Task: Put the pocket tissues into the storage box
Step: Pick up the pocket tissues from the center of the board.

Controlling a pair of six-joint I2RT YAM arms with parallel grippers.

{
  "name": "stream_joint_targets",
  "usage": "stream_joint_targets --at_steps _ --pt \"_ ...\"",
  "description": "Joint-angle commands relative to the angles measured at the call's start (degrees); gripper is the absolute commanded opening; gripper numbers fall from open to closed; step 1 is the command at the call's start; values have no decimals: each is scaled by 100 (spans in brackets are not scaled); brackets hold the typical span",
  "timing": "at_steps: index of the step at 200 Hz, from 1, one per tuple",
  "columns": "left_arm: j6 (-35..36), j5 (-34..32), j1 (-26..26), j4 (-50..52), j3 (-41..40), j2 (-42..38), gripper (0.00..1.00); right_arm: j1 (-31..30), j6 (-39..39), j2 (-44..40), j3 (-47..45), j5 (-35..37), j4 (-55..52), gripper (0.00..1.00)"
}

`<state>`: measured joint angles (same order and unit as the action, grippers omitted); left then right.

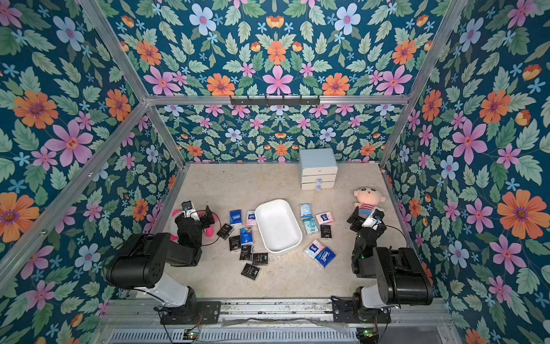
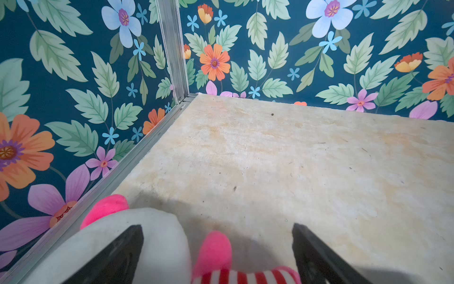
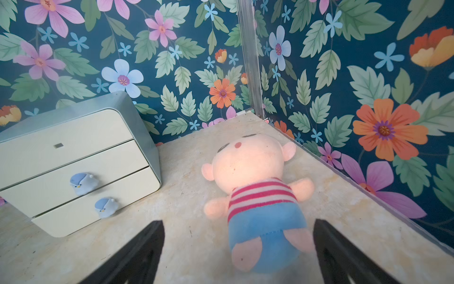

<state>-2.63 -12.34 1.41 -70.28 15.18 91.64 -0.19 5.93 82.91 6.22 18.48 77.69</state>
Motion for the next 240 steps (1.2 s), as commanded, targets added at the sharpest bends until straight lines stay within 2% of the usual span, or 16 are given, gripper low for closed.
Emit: stream_joint_targets --at_steps 1,115,137,147,157,175,183,195,204,216,221,240 --pt "-13 -49 0 -144 11 -5 100 1 -70 5 13 6 159 99" --pt "19 -150 37 -59 76 -54 100 1 -56 -12 6 -47 145 99" --pt "-10 -238 38 913 393 -517 100 -31 -104 -323 -117 101 172 99" --pt "8 -238 46 1581 638 -784 100 -201 -140 -795 -30 538 -385 99" --pt "-14 -314 70 2105 843 -1059 100 -342 -4 -1426 290 950 -1548 99" --pt "-251 -441 88 3009 1232 -1573 100 -344 873 -2422 1249 1039 -4346 99" --pt "-451 -535 108 3457 1479 -1740 100 -343 1266 -2698 1514 1053 -4991 99" --pt "-1024 -597 114 4751 2099 -1900 100 -343 2164 -3052 1644 1104 -5659 99" --pt "-1408 -471 114 5857 2731 -1862 100 -342 2540 -3344 1629 774 -6063 99" --pt "-1908 -211 123 7181 3555 -1667 100 -346 2183 -3735 1436 -290 -6000 99" --pt "-2076 -72 123 7661 3820 -1573 100 -350 2259 -3872 1377 -572 -6022 99" --pt "-2613 527 186 8244 4105 -1529 100 -351 2990 -3998 1721 -739 -7470 96"
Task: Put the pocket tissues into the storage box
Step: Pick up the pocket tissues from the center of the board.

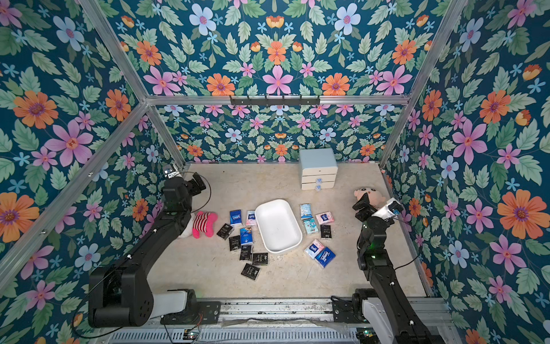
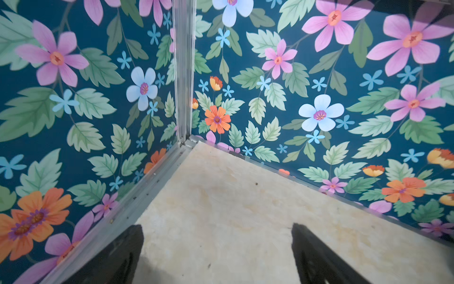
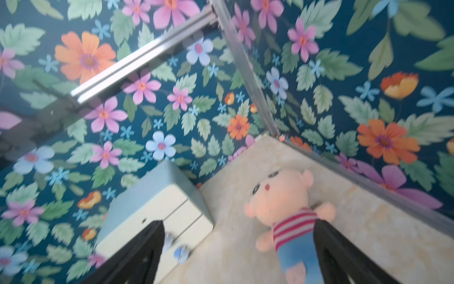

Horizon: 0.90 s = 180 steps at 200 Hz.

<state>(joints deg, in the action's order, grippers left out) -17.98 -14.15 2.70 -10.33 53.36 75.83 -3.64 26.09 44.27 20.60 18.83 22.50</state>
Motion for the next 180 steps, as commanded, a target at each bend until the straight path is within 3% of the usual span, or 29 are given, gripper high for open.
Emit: stream_joint_targets --at_steps 1,20,41,58,80,119,180 --pt "-1117 737 60 2247 283 40 100 -5 998 -118 320 -779 -2048 96" --pt "-1630 1067 188 2248 87 -135 100 -59 1286 399 1125 -847 -3889 98" --pt "-1742 1144 436 2374 85 -115 100 -367 1380 1090 1823 -844 -5316 99" --pt "-1744 1124 691 2598 163 -32 100 -1041 1957 1399 2178 -169 -6090 99" --pt "-1785 1218 950 2770 126 78 99 -1900 2290 1306 2145 -395 -6005 99" --pt "-2032 1717 1320 3064 -222 -41 100 -2619 3797 751 1610 -845 -6166 81" --pt "-1731 2219 1409 3204 -736 -534 99 -3891 4903 1496 1519 -869 -6265 84"
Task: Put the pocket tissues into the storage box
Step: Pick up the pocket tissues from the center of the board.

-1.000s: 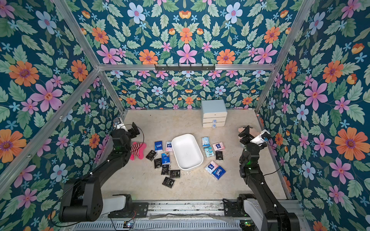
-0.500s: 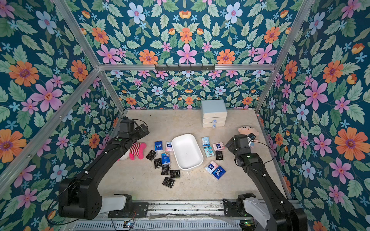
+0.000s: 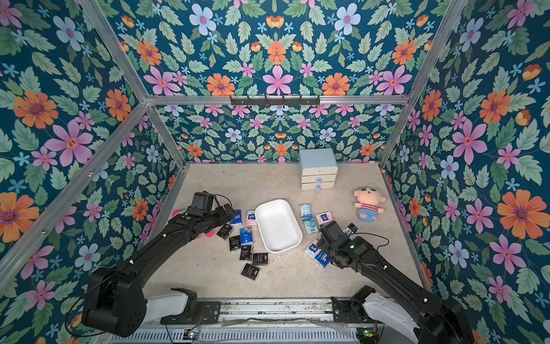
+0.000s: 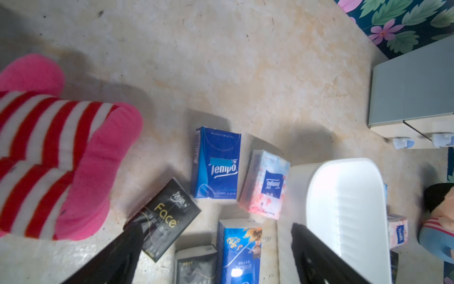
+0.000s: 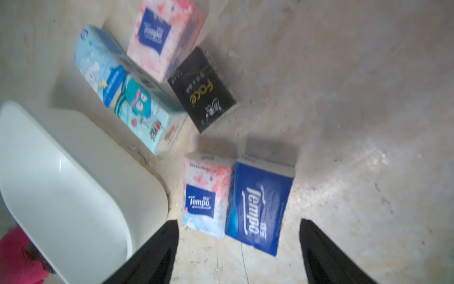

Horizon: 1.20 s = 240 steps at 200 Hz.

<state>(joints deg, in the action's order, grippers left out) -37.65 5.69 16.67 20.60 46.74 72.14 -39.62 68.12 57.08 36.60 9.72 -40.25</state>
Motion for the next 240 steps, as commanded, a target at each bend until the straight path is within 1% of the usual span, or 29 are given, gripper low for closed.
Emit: stream_joint_targets --at_steps 1,22,43,56,89,120,131,147,162,179,206,224,240 --pt "243 237 12 111 -80 -174 99 -306 715 229 -90 32 27 84" --pt "243 230 7 244 -183 -421 100 -401 925 345 -348 -32 327 83" --pt "205 261 8 258 -418 -706 99 -406 993 418 -416 116 302 79" --pt "214 239 11 260 -568 -854 99 -404 912 482 -454 213 348 76" --pt "120 134 12 231 -851 -1105 99 -405 713 793 -612 189 819 75" --pt "17 72 11 181 -887 -1131 99 -401 601 1097 -680 163 1001 74" --pt "-5 74 11 136 -878 -1110 99 -389 526 1122 -672 235 1019 70" --pt "3 88 11 85 -799 -1033 99 -355 426 1122 -625 258 978 61" --pt "21 96 8 55 -696 -920 99 -358 295 1028 -529 310 764 54" --pt "-46 165 12 -105 -658 -788 99 -357 52 816 -336 366 441 51" --pt "-130 509 12 -407 -533 -508 99 -356 -468 448 218 432 -53 50" --pt "-86 607 12 -491 -370 -276 99 -356 -1078 447 679 388 -50 50" --pt "-139 533 12 -351 -178 -132 99 -354 -1811 777 1192 301 54 50"
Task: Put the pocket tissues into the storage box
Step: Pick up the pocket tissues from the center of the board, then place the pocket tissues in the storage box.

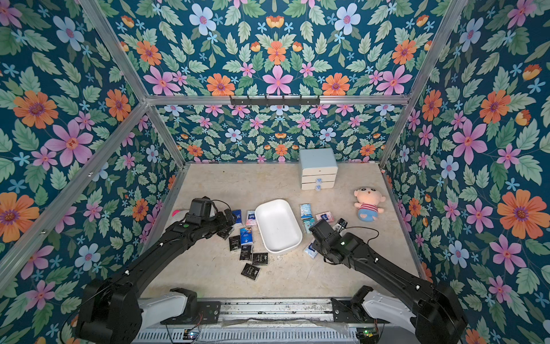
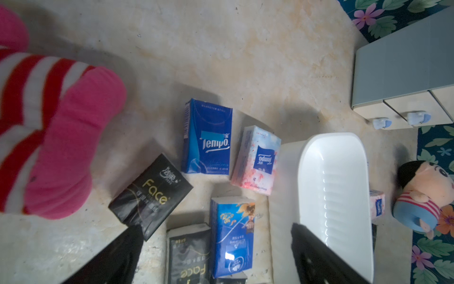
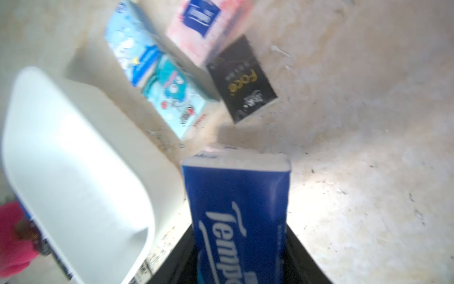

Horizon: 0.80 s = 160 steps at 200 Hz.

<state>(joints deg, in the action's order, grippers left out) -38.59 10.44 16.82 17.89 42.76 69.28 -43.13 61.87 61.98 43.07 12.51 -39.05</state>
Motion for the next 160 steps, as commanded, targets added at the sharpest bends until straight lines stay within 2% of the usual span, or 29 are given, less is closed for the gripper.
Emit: stream_joint_targets --at_steps 1,42,82,119,160 --pt "-53 57 -3 -78 230 160 99 -2 -1238 319 584 13 -54 49" --pt "-791 -203 -6 -399 -6 -35 99 -7 -3173 1984 2252 -413 79 51" --pt "-1262 -502 5 -205 1 -242 99 -2 -4497 3216 3359 -974 332 51" --pt "-1704 -959 32 117 -312 -951 99 -7 -4993 4249 4020 -1623 520 51" --pt "-2099 -1118 50 318 -740 -1640 99 -39 -5118 4824 4275 -2207 735 51"
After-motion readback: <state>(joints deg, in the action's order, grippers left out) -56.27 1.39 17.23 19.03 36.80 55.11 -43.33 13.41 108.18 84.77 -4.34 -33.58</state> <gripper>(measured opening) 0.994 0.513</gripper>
